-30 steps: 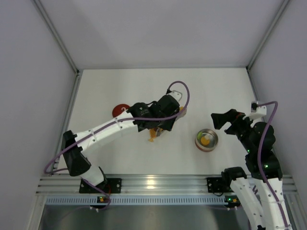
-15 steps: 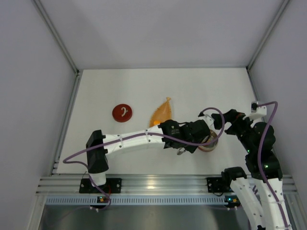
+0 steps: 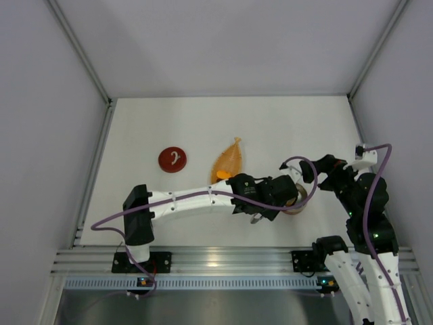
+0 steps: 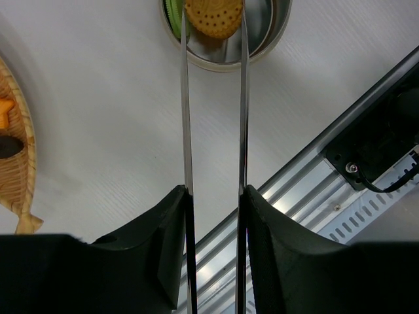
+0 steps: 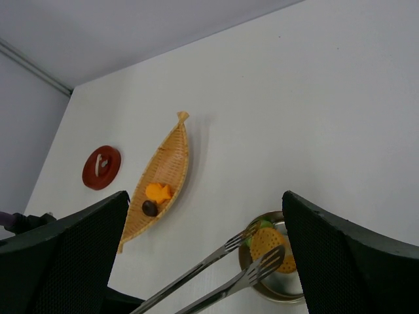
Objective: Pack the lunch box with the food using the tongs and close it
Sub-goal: Place the fake food in the packing box.
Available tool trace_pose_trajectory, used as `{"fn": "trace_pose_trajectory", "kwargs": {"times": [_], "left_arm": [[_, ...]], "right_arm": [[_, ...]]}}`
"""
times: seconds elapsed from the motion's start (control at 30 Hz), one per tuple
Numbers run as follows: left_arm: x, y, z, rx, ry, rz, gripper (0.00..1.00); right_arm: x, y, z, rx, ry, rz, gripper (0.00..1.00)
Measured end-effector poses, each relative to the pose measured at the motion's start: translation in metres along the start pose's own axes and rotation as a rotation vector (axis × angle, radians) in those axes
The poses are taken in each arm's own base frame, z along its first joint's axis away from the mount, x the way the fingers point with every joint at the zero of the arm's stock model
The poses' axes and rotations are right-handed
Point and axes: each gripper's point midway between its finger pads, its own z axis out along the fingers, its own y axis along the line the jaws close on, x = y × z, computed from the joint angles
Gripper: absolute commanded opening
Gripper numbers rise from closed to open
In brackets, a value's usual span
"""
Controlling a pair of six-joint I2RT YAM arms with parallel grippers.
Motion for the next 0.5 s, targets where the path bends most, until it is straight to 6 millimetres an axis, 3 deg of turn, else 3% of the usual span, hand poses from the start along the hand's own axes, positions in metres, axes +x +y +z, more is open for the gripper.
{"fn": "trace_pose_trajectory", "kwargs": {"times": [0.3, 0.5], "left_arm": [[0.029, -0.005, 0.007, -0.005, 0.059, 0.038, 0.44], [0.032, -0.005, 0.007, -0.006, 0.064, 0.042, 0.51]], "right_arm": [[0.0, 0.001, 0.0, -0.005, 0.001, 0.001, 0.99], [0.0, 0.001, 0.0, -0.007, 0.003, 0.001, 1.0]]}}
